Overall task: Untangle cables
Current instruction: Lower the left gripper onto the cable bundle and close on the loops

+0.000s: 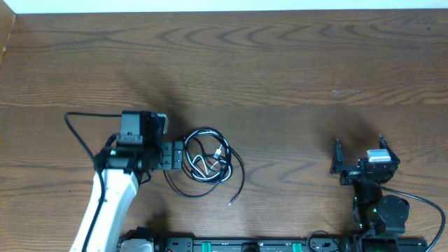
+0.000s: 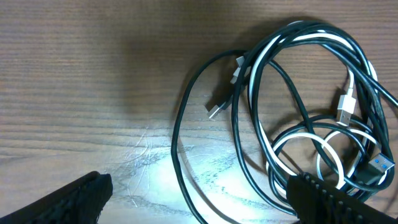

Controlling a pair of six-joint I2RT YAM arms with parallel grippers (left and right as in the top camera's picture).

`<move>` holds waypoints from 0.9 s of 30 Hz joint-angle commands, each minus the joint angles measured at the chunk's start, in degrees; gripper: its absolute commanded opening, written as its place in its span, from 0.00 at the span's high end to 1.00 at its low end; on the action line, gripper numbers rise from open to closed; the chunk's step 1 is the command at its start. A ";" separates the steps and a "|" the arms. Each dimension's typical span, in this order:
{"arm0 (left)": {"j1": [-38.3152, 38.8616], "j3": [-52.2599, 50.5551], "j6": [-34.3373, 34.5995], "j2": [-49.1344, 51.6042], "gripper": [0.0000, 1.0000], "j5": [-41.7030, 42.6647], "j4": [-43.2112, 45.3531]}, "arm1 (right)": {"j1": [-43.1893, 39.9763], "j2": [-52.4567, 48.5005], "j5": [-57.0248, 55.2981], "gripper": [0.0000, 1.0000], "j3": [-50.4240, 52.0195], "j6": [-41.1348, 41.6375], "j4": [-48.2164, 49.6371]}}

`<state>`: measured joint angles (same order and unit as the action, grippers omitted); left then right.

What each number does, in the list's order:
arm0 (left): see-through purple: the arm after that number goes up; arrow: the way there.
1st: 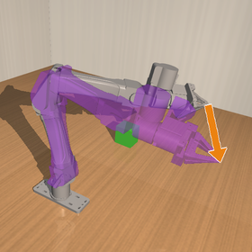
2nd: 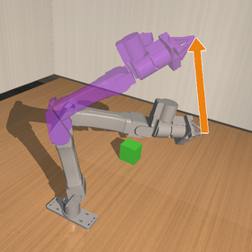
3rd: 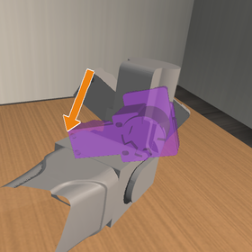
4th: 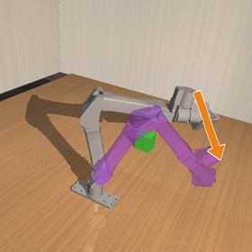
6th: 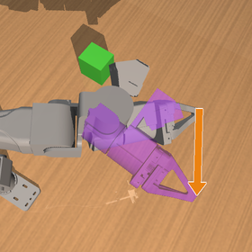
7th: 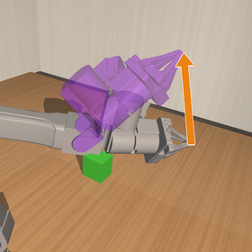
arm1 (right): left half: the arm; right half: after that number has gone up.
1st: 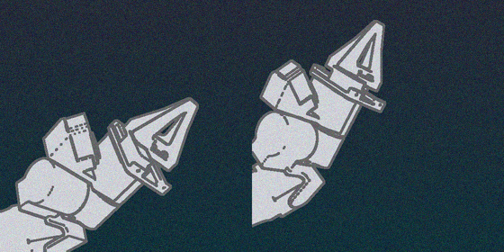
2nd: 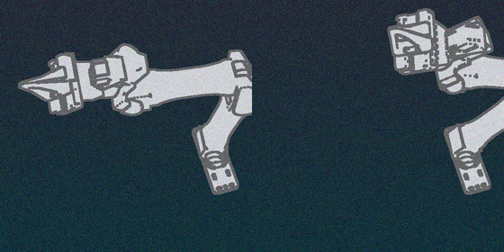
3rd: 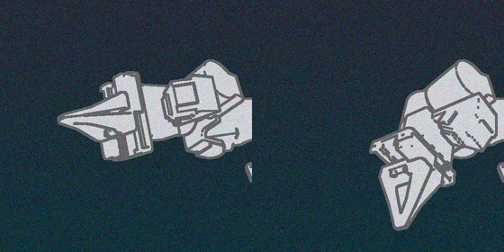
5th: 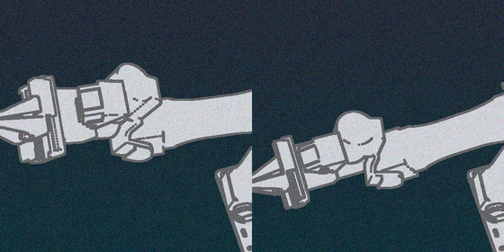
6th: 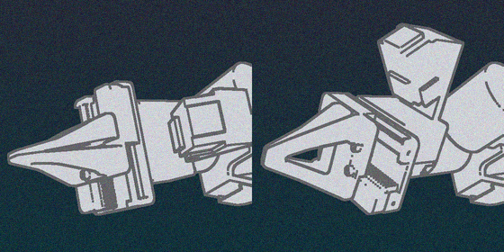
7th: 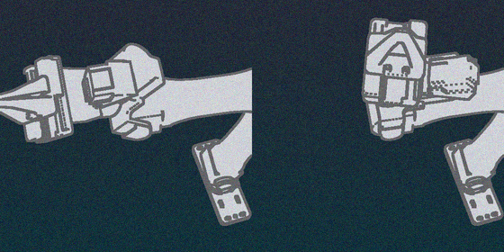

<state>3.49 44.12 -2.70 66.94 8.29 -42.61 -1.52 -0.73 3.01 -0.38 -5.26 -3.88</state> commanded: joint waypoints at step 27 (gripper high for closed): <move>12.72 6.80 9.46 22.47 0.05 -10.97 4.83 | 0.44 0.09 0.35 0.01 0.07 -0.59 -0.20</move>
<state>16.14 49.71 5.61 88.27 -0.47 -38.30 -1.52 -0.73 3.01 -0.38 -5.26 -3.88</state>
